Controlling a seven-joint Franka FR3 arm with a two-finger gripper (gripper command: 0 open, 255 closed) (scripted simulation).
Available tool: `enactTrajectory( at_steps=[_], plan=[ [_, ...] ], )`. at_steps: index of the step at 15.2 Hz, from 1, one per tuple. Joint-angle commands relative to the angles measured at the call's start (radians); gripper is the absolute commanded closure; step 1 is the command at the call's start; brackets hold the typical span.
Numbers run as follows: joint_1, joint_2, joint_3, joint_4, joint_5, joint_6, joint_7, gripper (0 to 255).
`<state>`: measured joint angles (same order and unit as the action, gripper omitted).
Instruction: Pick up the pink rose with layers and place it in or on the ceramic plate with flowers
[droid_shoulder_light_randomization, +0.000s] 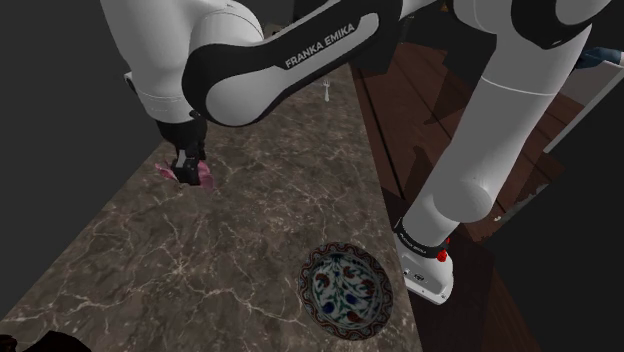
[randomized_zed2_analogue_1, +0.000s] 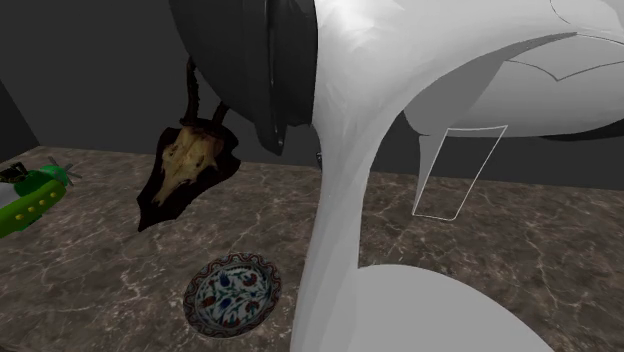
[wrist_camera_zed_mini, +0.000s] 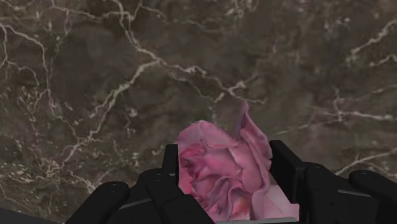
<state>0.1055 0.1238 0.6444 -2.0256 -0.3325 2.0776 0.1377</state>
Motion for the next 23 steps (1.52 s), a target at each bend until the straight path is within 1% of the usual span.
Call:
enactTrajectory(
  at_steps=[1,9,16,20,23],
  plan=[
    [-0.002,-0.013,0.002,0.012,0.013,-0.021,-0.012,255],
    [-0.007,-0.057,0.006,0.076,0.055,-0.112,-0.056,255],
    [-0.009,-0.080,0.007,0.136,0.078,-0.187,-0.084,255],
    [0.001,-0.246,0.014,-0.013,0.184,-0.165,-0.104,255],
    [0.030,-0.367,0.009,-0.110,0.261,-0.165,-0.119,255]
  ],
)
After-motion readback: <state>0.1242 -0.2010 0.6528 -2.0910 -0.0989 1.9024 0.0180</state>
